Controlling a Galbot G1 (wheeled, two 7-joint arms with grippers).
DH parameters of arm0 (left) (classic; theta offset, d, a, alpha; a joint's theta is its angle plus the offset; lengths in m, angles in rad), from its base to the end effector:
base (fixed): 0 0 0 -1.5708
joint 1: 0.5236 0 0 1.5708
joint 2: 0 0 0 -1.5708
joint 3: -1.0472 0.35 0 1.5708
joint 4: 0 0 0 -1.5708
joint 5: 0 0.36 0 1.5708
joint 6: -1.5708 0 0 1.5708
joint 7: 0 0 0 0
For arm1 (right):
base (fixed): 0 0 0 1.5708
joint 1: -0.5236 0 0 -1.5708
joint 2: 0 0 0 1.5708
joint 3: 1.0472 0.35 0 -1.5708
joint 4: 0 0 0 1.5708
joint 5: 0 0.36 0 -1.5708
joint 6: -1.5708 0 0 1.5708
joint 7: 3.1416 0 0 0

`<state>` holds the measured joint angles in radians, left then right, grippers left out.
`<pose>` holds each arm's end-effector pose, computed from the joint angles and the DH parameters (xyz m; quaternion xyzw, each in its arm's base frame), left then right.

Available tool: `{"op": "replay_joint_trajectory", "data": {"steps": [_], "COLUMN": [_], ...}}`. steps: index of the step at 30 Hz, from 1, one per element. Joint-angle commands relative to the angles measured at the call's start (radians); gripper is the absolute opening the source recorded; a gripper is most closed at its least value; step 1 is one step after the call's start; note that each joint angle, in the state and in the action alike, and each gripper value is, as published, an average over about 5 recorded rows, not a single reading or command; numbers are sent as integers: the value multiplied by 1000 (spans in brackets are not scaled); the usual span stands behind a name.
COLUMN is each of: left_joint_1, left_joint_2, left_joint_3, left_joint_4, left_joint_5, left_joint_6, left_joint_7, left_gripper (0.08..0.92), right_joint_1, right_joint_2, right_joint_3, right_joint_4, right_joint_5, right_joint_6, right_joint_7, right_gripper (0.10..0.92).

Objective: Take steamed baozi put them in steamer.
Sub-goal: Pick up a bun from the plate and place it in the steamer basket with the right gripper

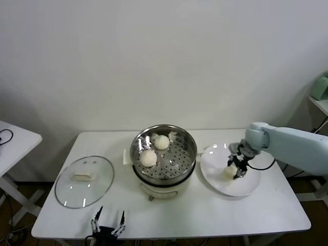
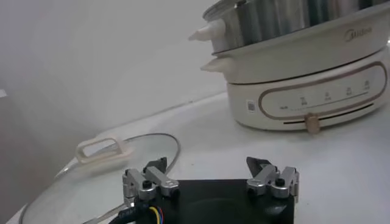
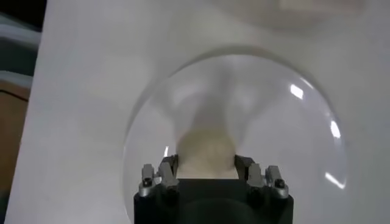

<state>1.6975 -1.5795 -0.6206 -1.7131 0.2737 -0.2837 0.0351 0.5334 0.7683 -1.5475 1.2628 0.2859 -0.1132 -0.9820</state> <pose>0.1011 0.0319 -0.4529 -0.0264 -0.9818 -0.1445 0.1200 0.5371 -0.1210 -0.1593 0.5506 -0.4726 0.5691 0.3868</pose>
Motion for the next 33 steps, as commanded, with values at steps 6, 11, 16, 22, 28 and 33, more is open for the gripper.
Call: {"op": "replay_joint_trajectory", "data": {"steps": [6,11,16,22,28,33], "left_joint_1": [5,2,-4,-10,-13,-13], "left_joint_2": [4,3,-2,-5,-7,-8], "left_joint_3": [-5,-2,-4,-8,-16,-20], "left_joint_4": [-4,-2,0,4,3,4], "left_joint_5": [1,3,6,2,-1,-2], "left_joint_6": [-1,-2,0,-1,-1,-2], "left_joint_7": [0,0,-2,-2,-3,-3], "left_gripper": [823,823,823,823,823,823], "right_joint_1": [536,578,526,386,234,148], "right_joint_2": [106,181,276,382,461,486], "right_joint_3": [-124,-30,9,8,41,45], "right_joint_4": [130,234,286,316,239,198], "right_joint_5": [38,46,-3,-120,-262,-338], "right_joint_6": [284,329,424,503,553,563], "right_joint_7": [-114,-100,-56,-19,6,15], "right_gripper": [627,628,628,615,603,602]}}
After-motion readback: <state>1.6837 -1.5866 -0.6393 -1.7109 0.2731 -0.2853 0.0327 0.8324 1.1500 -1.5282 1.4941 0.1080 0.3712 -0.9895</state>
